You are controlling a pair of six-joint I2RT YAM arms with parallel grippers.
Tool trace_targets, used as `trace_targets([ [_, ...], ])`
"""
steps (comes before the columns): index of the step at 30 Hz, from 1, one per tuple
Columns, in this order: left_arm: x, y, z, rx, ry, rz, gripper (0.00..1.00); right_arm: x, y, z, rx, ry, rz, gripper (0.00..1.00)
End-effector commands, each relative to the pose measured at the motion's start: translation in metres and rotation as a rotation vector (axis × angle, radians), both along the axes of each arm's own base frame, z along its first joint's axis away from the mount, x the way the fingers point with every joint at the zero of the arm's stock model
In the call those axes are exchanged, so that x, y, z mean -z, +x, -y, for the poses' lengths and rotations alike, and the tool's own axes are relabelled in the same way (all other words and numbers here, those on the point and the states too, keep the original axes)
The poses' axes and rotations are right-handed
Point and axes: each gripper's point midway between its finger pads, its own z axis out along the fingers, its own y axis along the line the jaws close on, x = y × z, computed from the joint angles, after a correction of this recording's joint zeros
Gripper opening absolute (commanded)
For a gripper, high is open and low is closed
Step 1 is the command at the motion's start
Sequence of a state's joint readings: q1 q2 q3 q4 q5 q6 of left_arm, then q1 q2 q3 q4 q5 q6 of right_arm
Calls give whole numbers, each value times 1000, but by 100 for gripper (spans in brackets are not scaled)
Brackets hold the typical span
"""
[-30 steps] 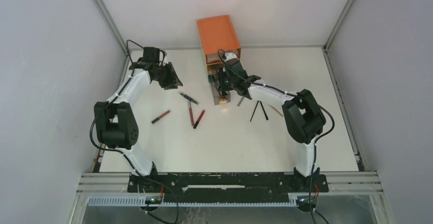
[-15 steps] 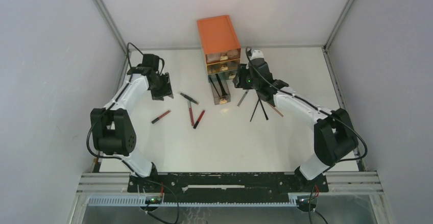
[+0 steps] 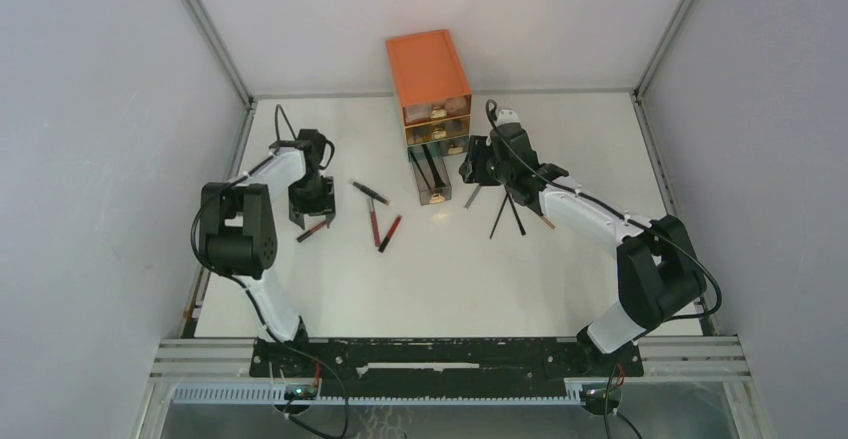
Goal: Organize the makeup
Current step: Pick up the lipstick at the center of the board, then place the lipstick in the drawer.
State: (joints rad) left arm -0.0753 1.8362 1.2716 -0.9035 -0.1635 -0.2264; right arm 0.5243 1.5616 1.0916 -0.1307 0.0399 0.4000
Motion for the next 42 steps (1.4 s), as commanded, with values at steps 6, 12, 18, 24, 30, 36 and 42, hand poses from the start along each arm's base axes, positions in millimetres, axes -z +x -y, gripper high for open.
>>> trace_targets([
  [6,17,2,-5,9,-31,-49,59,-26,2,-5,-12,53,54,57],
  [12,23,8,-7,-36,-97,-51,46,-26,2,-4,-17,56,54,57],
  [18,23,4,5,-57,-160,-52,19,-29,1,-2,-14,66,63,56],
  [24,-21,14,46,-51,-307,82,6,-34,-2,7,1,71,75,54],
  [30,-102,38,128,25,-566,296,2,-37,-6,21,29,70,86,54],
  [36,-151,69,215,64,-774,435,2,-39,-13,34,57,59,89,54],
  [42,-149,95,260,50,-881,431,3,-43,-24,49,92,45,99,54],
])
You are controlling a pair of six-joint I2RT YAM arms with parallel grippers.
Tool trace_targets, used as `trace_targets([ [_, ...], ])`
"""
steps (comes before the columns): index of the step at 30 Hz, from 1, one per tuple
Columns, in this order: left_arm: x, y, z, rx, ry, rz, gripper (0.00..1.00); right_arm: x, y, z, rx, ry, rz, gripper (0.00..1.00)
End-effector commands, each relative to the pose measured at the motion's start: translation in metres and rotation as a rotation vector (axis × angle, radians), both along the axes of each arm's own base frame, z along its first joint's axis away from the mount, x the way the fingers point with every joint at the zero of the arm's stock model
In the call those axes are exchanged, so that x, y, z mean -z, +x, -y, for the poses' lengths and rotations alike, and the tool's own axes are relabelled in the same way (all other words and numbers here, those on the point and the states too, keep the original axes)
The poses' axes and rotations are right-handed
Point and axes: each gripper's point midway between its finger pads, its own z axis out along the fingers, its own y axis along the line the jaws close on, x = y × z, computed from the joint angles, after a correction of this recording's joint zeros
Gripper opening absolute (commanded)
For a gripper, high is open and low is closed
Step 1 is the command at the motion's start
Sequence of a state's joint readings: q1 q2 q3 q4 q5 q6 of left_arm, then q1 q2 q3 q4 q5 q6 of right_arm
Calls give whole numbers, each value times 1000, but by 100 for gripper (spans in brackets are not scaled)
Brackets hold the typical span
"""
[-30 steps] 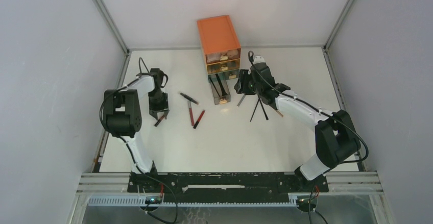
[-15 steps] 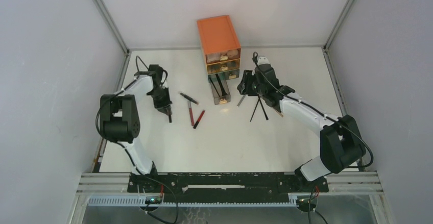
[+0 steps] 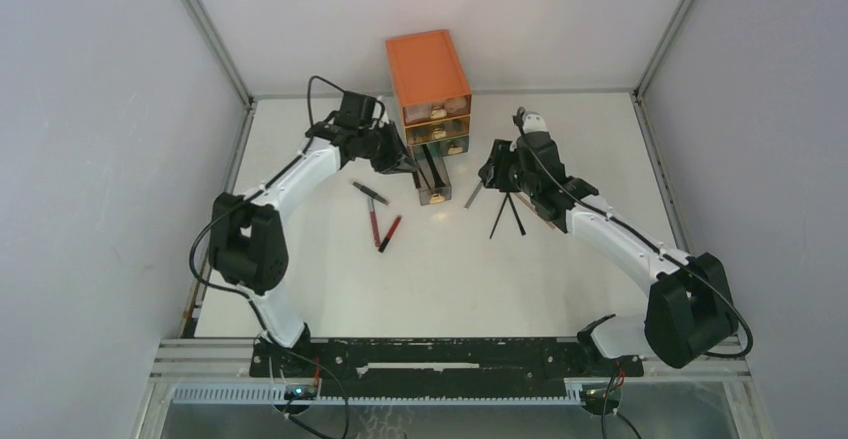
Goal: Organize the makeup
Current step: Place the lipstick in the drawer.
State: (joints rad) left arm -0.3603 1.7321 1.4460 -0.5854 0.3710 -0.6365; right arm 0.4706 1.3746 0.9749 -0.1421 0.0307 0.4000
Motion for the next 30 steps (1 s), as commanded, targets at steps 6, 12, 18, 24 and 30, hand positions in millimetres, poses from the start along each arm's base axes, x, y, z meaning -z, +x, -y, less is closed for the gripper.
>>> trace_targets([
  [6,-14,56,39,-32,-146,53,4,-17,-11,29,80,-3,40,54],
  [12,2,68,47,-23,-149,30,13,-12,-16,44,112,-24,12,54],
  [18,7,73,52,-2,-136,25,41,17,-23,81,164,-68,-90,57],
  [24,-7,58,53,33,-122,51,44,54,-17,104,191,-126,-237,58],
  [30,-35,22,48,98,-100,116,44,94,-4,123,219,-278,-370,56],
])
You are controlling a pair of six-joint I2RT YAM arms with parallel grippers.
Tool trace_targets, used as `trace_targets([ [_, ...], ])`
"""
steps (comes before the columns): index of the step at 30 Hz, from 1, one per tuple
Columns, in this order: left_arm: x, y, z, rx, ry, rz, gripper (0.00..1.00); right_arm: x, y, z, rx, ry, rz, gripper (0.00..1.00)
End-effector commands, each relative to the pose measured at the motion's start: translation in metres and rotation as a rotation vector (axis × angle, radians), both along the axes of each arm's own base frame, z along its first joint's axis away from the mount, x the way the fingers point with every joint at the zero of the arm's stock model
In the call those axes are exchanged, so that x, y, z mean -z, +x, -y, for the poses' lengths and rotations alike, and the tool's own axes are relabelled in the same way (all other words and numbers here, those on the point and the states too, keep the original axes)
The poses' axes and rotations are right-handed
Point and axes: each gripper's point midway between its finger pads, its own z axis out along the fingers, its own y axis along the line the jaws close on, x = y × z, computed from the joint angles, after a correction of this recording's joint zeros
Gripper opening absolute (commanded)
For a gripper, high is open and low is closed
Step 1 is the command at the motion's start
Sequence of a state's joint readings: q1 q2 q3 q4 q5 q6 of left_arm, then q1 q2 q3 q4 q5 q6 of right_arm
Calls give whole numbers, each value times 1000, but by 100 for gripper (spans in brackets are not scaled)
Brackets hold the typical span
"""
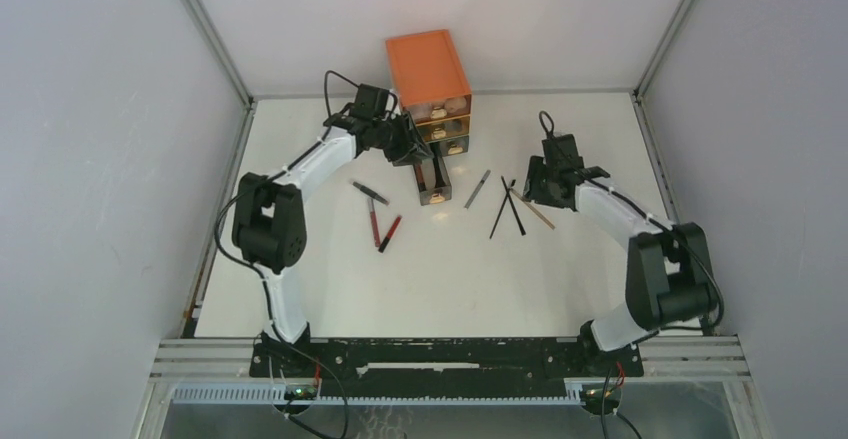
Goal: Organize the makeup
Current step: Place the lipstick in the drawer, then pick up the makeup brush from the center of the board.
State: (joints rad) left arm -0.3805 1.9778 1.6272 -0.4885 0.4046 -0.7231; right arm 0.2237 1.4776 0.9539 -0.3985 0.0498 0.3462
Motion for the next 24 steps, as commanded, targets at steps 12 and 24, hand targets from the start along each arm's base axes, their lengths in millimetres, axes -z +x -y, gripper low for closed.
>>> trace_targets([
  [12,-73,-62,-12,126,19,208,43,63,19,28,-54,-151,-209,51],
  [24,-73,-61,-16,123,40,212,43,81,8,34,-52,-127,-289,14],
])
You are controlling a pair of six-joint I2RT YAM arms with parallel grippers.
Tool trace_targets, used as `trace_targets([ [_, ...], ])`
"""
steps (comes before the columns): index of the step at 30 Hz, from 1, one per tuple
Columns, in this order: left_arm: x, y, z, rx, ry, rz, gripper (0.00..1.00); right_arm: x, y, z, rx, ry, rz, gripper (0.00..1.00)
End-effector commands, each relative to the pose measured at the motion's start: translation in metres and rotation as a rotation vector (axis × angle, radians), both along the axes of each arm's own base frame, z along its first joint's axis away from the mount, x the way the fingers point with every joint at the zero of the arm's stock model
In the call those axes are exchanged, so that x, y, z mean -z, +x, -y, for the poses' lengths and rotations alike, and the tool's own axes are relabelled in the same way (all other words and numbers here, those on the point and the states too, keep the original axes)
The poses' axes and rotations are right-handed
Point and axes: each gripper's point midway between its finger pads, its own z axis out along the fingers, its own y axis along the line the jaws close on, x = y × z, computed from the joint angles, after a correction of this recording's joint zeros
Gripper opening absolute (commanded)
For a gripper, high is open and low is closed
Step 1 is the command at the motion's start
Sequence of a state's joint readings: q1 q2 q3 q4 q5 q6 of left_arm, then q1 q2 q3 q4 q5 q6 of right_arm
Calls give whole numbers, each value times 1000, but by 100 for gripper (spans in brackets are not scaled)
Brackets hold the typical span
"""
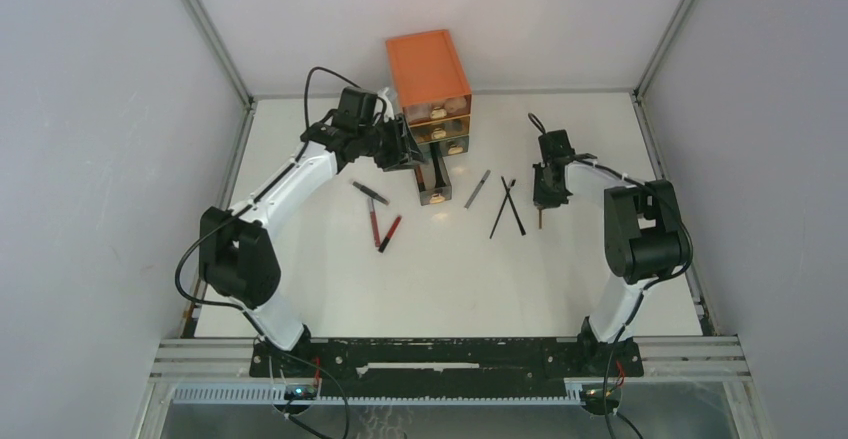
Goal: Organize the makeup
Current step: Pick up the makeup brush from the center of the board, then place the makeup brush in the drawer.
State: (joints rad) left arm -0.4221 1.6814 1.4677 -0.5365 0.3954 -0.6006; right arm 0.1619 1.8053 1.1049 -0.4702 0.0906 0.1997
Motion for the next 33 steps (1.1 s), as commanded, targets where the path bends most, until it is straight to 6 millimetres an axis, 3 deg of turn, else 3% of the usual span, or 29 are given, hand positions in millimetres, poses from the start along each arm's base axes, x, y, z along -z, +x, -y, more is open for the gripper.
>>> trace_targets([
  [1,-11,2,-6,6,19,56,43,10,-8,-1,-2,47,-62,10],
  [5,-6,1,-12,-2,51,51,43,9,-8,-6,1,73,-62,0],
  [7,-4,1,-16,-10,60,48,43,2,-6,-6,12,81,-41,0],
  [10,-4,1,-23,-32,71,50,42,-24,-1,-12,16,115,26,0],
  [14,-17,5,-41,-84,82,92,41,-76,5,-39,-28,245,156,0],
  [17,-27,9,-61,-136,76,125,41,-106,3,-69,-94,348,202,0],
  [22,-36,12,-89,-200,69,144,41,-133,-6,-136,-233,521,187,0],
  [27,-35,9,-107,-241,76,144,41,-139,-8,-202,-331,642,136,0],
  [33,-33,3,-117,-263,83,143,41,-134,-2,-241,-371,689,80,0],
])
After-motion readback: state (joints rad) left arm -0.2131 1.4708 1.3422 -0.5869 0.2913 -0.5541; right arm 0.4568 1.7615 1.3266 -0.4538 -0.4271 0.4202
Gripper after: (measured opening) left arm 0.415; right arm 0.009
